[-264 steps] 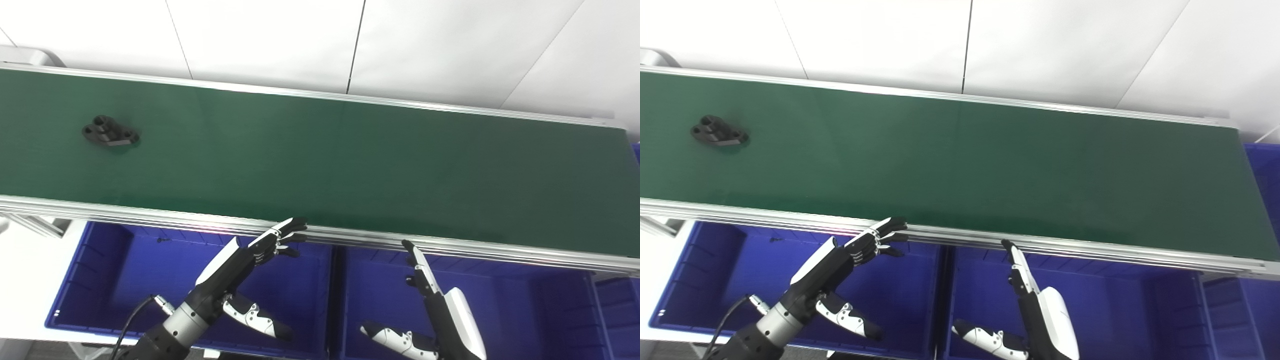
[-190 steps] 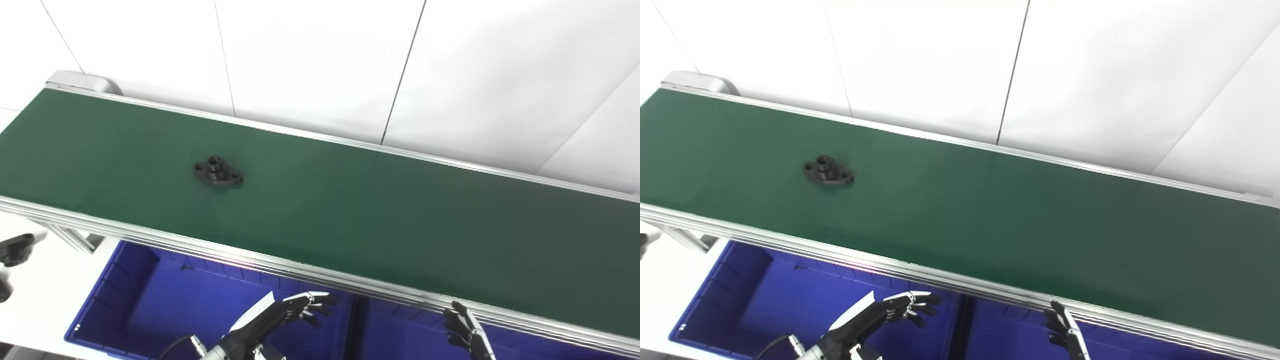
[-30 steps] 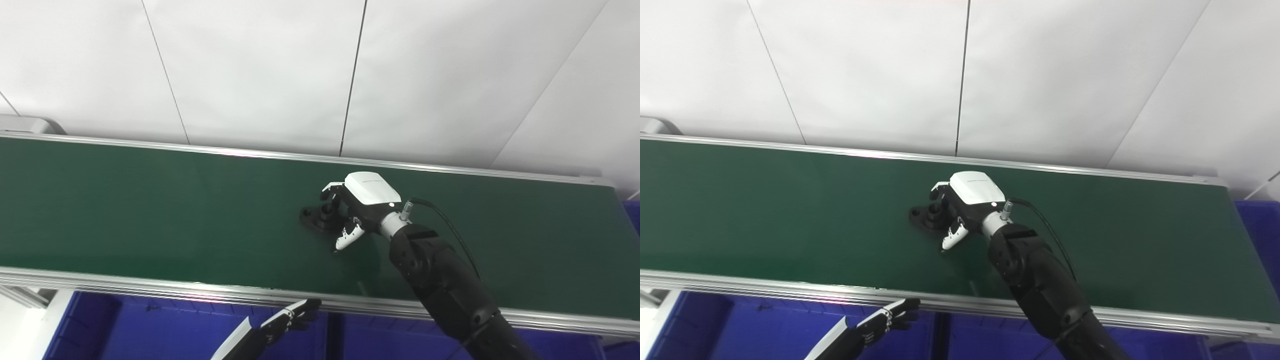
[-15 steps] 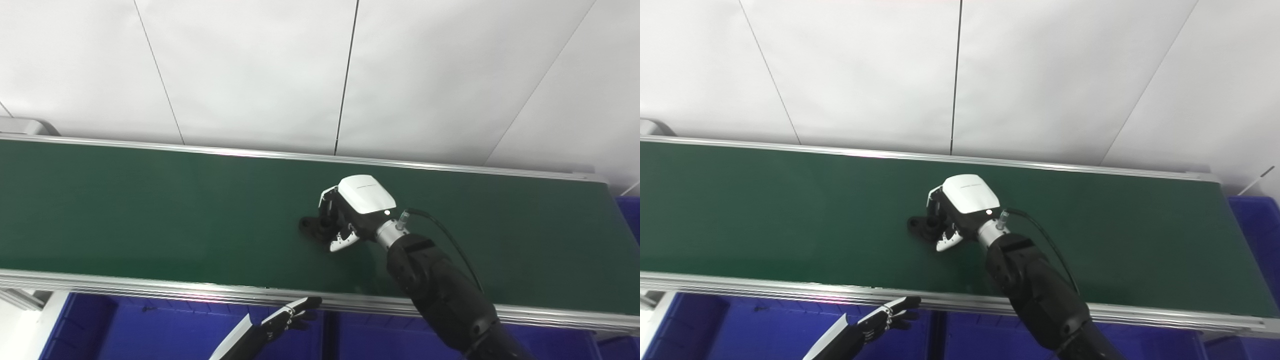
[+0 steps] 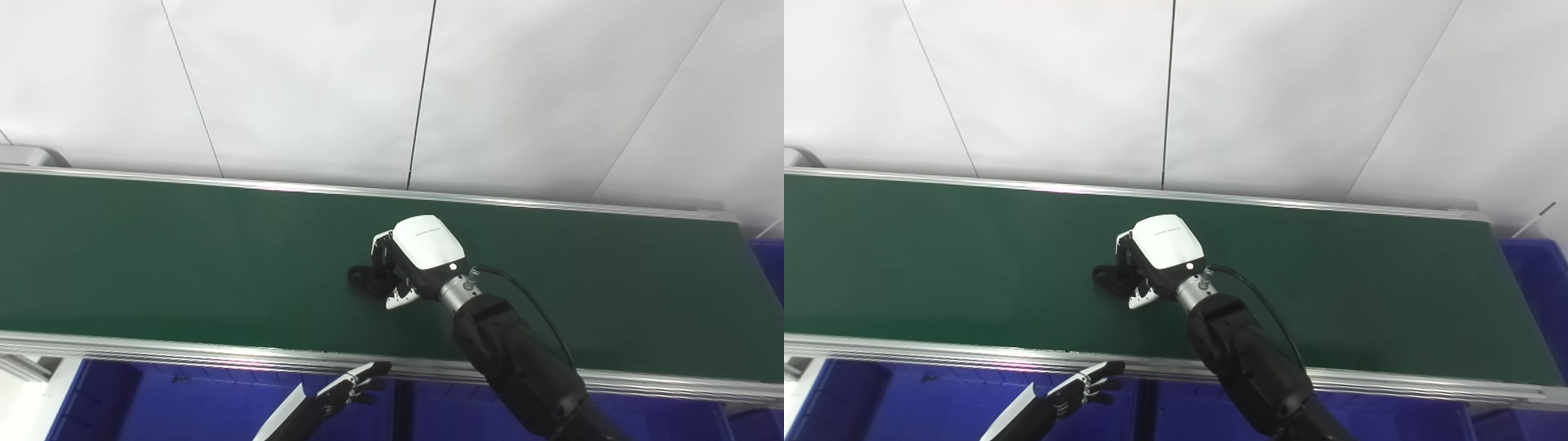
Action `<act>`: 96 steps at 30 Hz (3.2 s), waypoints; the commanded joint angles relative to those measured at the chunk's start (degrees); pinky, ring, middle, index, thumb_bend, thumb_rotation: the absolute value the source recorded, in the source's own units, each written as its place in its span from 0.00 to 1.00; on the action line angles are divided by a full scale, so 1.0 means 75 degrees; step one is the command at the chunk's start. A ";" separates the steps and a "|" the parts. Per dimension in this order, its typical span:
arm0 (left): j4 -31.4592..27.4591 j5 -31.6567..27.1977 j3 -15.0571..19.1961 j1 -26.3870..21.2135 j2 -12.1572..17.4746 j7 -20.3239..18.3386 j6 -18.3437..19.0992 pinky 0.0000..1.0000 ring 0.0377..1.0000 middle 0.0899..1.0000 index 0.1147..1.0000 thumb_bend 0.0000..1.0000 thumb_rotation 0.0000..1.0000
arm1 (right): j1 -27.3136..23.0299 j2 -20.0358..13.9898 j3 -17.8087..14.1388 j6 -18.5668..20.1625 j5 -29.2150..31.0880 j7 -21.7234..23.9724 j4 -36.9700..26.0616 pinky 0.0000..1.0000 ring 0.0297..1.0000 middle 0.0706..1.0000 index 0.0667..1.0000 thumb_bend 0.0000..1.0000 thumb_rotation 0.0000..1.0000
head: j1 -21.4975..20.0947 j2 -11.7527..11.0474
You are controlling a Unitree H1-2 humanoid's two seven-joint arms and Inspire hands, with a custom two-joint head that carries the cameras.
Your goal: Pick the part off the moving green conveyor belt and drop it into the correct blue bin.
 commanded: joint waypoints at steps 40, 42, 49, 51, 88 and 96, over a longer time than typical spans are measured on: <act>-0.0171 -0.0030 0.0126 0.0054 0.0016 0.0087 -0.0379 0.77 0.82 0.88 0.87 0.90 0.33 | 0.2728 -0.0957 -0.2342 -0.0348 0.0712 0.0491 -0.4405 0.22 0.28 0.36 0.50 0.52 0.00 | -0.0007 0.0205; -0.0254 -0.0031 0.0136 0.0087 0.0045 0.0066 -0.0285 0.77 0.82 0.88 0.88 0.90 0.33 | 0.3004 -0.1060 -0.2422 -0.0362 0.0753 0.0591 -0.4693 0.20 0.26 0.40 0.47 0.52 0.00 | -0.0044 0.0253; -0.0530 -0.0310 0.0218 0.0073 0.0143 -0.0042 0.0077 0.76 0.82 0.88 0.88 0.92 0.35 | 0.4193 -0.1494 -0.2579 -0.0313 0.1010 0.1266 -0.5762 0.17 0.22 0.36 0.46 0.52 0.00 | -0.0274 0.0598; -0.0568 -0.0441 0.0255 0.0013 0.0135 -0.0063 0.0177 0.75 0.82 0.88 0.89 0.92 0.35 | 0.4563 -0.1535 -0.2584 -0.0345 0.1040 0.1345 -0.5996 0.22 0.27 0.36 0.48 0.52 0.00 | -0.0342 0.0741; -0.1310 -0.1197 0.0623 -0.0334 0.0147 -0.0312 0.1451 0.75 0.84 0.90 0.90 0.93 0.34 | 0.3959 -0.1977 -0.1069 0.0357 -0.0949 0.5757 -0.4342 0.90 0.90 0.90 0.90 0.57 0.88 | -0.1107 0.1612; -0.1270 -0.0943 0.0583 -0.0184 0.0082 -0.0290 0.1271 0.75 0.85 0.90 0.89 0.94 0.36 | 0.4770 -0.1820 -0.1557 0.0459 -0.1119 0.5299 -0.5023 1.00 1.00 1.00 0.97 0.70 1.00 | -0.0813 0.1456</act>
